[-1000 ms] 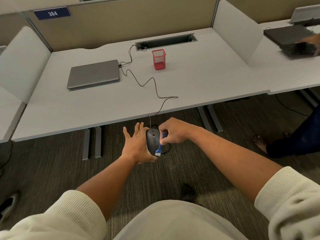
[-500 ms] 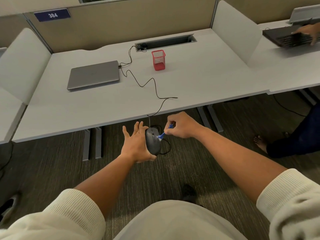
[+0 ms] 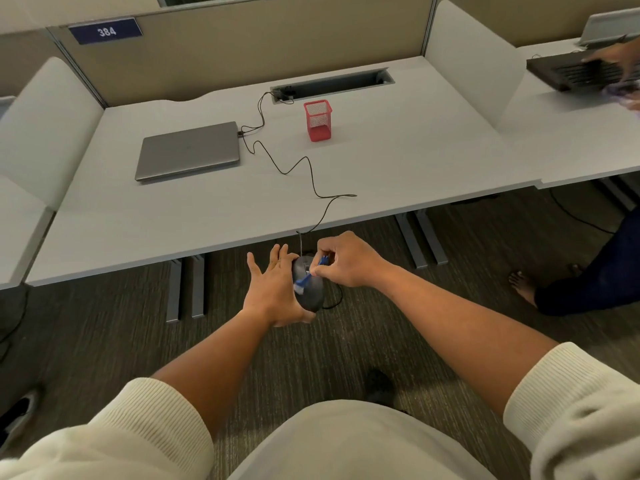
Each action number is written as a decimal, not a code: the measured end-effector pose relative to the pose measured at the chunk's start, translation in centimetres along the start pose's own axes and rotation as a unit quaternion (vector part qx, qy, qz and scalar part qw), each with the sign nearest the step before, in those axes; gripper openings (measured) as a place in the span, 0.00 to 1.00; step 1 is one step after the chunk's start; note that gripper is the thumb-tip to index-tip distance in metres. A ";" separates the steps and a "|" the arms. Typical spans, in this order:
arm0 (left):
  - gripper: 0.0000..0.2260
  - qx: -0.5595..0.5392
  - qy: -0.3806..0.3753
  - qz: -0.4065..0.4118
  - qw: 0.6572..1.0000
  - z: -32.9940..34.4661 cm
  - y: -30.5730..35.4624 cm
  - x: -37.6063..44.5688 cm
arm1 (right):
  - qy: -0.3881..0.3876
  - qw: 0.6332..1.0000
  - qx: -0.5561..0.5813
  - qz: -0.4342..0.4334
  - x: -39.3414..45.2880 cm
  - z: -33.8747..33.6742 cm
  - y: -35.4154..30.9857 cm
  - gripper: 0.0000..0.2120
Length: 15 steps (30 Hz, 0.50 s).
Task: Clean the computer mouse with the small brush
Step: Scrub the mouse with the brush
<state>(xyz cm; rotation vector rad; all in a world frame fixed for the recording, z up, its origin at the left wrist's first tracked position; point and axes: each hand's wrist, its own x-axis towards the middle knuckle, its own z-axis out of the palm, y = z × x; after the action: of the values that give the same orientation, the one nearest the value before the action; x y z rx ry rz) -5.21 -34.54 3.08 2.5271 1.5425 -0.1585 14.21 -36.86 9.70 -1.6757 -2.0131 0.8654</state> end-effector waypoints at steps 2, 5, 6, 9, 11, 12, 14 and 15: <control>0.59 0.002 -0.002 0.001 1.000 0.0 -0.1 0.1 | 0.034 0.999 0.002 0.008 0.3 -0.2 -0.1 0.06; 0.59 -0.001 -0.007 0.001 1.000 0.2 0.0 0.2 | 0.024 1.000 0.013 0.013 0.6 -0.7 0.0 0.07; 0.59 -0.002 -0.007 0.002 1.000 0.2 -0.1 0.3 | 0.008 1.000 0.019 0.013 0.6 -0.9 0.0 0.07; 0.59 -0.002 0.000 0.006 1.000 0.4 -0.1 0.4 | -0.064 0.998 0.015 0.007 0.6 -0.7 -0.1 0.08; 0.59 0.000 0.002 0.006 1.000 0.5 0.0 0.5 | -0.082 0.997 0.000 0.013 0.5 -0.1 -0.2 0.09; 0.59 0.003 0.003 0.006 1.000 0.5 0.1 0.5 | -0.079 0.997 -0.005 0.016 0.4 0.2 -0.3 0.09; 0.59 0.004 0.006 0.006 1.000 0.5 0.1 0.5 | -0.046 0.998 -0.017 0.025 0.4 0.6 -0.4 0.08; 0.59 0.003 0.006 0.005 1.000 0.5 0.1 0.5 | -0.021 0.999 -0.027 0.031 0.5 0.7 -0.6 0.08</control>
<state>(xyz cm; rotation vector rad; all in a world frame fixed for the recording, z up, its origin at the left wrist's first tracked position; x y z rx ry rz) -4.90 -34.20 2.50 2.5441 1.5369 -0.1457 13.23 -36.59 9.49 -1.7714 -2.0390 0.8815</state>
